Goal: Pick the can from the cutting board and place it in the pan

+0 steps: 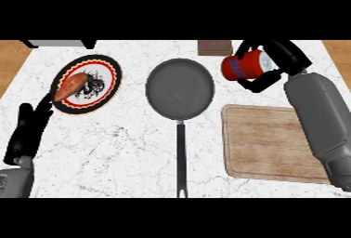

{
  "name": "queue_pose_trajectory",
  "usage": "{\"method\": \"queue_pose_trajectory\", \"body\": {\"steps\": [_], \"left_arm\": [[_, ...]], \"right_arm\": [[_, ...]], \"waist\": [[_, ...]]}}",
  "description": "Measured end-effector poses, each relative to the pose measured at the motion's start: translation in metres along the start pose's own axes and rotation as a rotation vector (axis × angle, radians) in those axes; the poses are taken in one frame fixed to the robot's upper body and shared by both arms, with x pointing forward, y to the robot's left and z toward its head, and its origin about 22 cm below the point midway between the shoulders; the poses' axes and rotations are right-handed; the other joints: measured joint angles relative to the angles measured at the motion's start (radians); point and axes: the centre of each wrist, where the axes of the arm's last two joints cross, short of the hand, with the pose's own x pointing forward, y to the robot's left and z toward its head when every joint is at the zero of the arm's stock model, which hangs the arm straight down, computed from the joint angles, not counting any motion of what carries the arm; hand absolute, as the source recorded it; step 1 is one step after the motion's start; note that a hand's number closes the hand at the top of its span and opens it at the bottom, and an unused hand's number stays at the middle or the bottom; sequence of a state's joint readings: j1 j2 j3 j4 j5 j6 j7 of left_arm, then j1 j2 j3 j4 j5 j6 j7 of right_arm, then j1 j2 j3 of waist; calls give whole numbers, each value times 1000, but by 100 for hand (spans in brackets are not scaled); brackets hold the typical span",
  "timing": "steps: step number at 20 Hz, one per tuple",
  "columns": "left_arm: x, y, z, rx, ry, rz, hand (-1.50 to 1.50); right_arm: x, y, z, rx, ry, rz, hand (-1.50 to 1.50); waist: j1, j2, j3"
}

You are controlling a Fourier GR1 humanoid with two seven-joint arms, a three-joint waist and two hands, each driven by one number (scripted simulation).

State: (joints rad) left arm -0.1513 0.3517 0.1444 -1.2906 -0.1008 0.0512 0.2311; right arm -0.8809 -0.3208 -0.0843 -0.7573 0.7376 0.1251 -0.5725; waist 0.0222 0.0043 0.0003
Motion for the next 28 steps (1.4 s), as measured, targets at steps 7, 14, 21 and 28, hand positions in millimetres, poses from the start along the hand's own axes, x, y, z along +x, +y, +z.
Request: {"method": "queue_pose_trajectory", "body": {"steps": [7, 14, 21, 28], "left_arm": [[7, 1, -2, -6, -6, 6, 0], [15, -2, -5, -24, -26, 1, 0], [21, -12, -6, -48, -50, -6, 0], [36, -27, -11, -91, -83, -10, 0]], "right_arm": [[30, 42, -51, 37, 40, -107, 150], [59, 91, -79, 66, 91, -131, 150], [65, 128, -75, 118, 122, -162, 150], [59, 146, -64, 152, 185, -304, -150]], "waist": [[9, 5, 0], [32, 15, 0], [68, 27, 0], [115, 39, 1]]}}
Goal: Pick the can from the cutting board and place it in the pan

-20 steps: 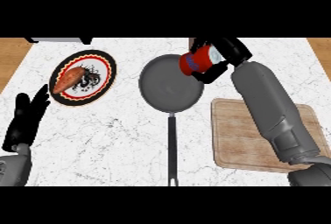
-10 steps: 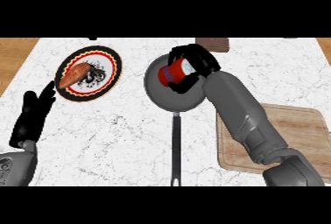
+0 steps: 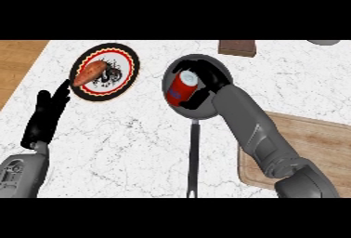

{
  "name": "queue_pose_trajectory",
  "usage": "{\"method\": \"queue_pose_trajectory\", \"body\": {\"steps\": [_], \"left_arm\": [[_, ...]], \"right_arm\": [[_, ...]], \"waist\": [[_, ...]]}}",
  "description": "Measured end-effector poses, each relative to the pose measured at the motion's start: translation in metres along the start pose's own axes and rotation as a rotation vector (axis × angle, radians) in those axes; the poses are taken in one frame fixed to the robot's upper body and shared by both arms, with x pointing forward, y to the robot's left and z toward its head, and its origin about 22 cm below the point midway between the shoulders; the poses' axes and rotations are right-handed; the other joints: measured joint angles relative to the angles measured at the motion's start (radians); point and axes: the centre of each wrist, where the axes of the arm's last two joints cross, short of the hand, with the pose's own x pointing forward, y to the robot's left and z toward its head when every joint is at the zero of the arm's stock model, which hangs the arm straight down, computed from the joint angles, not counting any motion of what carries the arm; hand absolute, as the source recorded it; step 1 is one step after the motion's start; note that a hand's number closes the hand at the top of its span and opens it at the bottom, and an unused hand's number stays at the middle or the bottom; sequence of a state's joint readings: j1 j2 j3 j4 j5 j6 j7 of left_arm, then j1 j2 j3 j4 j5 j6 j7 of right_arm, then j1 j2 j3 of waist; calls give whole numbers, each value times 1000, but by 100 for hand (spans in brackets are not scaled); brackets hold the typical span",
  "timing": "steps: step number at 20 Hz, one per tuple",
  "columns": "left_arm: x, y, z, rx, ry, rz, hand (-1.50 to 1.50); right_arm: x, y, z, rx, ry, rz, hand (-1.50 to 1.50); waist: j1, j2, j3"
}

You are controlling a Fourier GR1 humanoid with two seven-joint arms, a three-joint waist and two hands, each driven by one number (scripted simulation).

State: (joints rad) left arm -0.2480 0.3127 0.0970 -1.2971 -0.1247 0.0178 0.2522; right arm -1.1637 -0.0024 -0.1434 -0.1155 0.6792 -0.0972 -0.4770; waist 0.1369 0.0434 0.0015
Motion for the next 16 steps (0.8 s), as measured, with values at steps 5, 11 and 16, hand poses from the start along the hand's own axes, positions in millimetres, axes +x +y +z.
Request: {"method": "queue_pose_trajectory", "body": {"steps": [5, 11, 16], "left_arm": [[5, -11, -3, -17, -12, -8, 0], [12, -13, -7, -17, -18, -13, 0], [6, -9, -6, -17, -2, -8, 0]], "right_arm": [[-11, 9, 7, 11, 5, -59, -150], [-14, 12, 10, -53, -35, -173, -150], [-11, 9, 7, -158, -68, -273, -150]], "waist": [[23, 2, 1], [32, 3, 1], [25, -1, 1]]}}
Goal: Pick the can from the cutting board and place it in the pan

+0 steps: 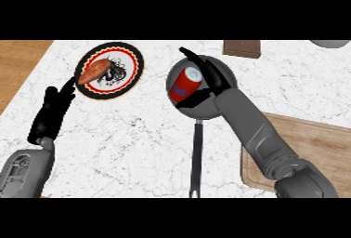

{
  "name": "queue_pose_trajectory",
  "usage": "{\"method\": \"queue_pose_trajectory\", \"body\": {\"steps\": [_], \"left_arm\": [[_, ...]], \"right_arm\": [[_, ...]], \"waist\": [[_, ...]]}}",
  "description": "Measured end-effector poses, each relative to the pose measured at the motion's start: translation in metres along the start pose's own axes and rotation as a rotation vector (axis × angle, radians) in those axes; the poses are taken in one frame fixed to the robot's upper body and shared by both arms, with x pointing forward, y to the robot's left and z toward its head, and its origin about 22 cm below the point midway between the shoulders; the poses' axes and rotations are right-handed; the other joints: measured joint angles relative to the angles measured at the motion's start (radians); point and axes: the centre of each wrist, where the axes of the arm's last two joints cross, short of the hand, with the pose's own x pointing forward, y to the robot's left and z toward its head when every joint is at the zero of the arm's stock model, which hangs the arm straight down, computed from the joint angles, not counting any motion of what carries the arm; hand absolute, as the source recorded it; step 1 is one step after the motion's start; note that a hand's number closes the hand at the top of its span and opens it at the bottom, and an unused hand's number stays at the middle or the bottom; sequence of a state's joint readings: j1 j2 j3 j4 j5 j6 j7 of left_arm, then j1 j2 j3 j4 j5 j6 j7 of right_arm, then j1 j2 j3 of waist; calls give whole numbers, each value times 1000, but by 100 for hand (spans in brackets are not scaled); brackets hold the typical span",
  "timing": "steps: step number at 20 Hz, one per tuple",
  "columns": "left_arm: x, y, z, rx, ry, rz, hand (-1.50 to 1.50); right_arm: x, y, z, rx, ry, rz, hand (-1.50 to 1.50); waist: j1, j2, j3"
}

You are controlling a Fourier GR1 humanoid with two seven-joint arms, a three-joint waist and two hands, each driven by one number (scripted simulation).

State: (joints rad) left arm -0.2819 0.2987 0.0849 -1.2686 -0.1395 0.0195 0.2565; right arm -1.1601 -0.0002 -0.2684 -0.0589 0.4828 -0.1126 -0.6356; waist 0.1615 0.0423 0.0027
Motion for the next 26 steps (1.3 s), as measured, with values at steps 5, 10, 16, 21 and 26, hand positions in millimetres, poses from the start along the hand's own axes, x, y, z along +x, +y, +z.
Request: {"method": "queue_pose_trajectory", "body": {"steps": [5, 10, 16, 21, 26], "left_arm": [[-11, 5, 3, 30, 13, 4, 0], [-15, 13, 6, 56, 29, 12, 0], [-20, 15, 8, 74, 37, 17, 0], [-23, 17, 12, 70, 32, 17, 0], [-20, 17, 12, 64, 31, 21, 0]], "right_arm": [[8, -4, -7, -87, 1, -58, -150], [12, -42, -10, -171, 30, -92, -150], [-4, -119, 15, -237, 34, -134, -150], [-15, -177, 46, -237, 35, -146, -150], [-17, -229, 77, -212, 34, -139, -150]], "waist": [[-34, -2, -1], [-67, -8, -1], [-85, -8, -1], [-84, -6, 0], [-79, -4, 2]]}}
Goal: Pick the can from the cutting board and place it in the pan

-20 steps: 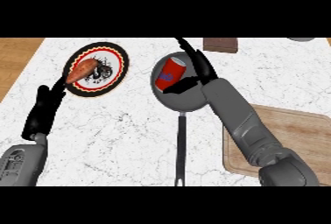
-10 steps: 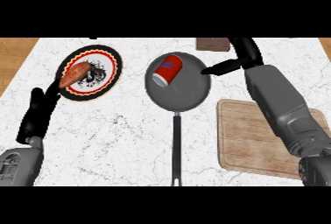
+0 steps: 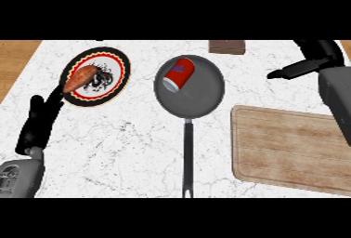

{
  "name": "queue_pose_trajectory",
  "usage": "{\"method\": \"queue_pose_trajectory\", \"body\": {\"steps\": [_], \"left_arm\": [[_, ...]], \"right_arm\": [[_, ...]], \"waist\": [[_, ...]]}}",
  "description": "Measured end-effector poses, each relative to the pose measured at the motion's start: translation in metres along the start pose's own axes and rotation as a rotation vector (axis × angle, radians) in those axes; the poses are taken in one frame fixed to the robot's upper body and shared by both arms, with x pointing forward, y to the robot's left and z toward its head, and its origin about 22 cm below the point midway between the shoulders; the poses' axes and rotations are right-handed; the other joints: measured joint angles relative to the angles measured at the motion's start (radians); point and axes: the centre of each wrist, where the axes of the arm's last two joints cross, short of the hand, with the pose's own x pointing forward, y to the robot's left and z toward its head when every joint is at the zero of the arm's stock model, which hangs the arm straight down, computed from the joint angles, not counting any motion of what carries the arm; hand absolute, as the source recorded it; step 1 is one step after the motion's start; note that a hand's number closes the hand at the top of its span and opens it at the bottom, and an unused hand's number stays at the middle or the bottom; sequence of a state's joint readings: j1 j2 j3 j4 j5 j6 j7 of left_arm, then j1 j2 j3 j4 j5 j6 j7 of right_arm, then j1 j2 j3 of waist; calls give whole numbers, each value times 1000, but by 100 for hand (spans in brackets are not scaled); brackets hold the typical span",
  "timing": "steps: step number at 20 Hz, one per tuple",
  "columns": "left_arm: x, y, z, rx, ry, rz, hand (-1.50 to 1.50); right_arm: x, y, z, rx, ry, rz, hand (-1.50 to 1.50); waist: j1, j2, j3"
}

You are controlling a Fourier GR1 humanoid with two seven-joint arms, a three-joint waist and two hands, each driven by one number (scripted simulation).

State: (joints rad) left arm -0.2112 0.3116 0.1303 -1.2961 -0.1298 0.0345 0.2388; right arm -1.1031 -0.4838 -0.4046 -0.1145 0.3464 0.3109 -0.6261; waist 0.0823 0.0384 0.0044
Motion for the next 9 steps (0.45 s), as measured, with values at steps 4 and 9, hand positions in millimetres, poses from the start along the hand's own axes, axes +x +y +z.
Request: {"method": "queue_pose_trajectory", "body": {"steps": [4, 9], "left_arm": [[2, -1, 1, 7, -5, -1, 0], [4, 2, -1, 11, -13, -4, 0]], "right_arm": [[-4, -29, 19, 16, -3, 15, -150], [0, -58, 36, 15, 3, 46, -150]], "waist": [[2, 1, 1], [8, 7, 2]]}}
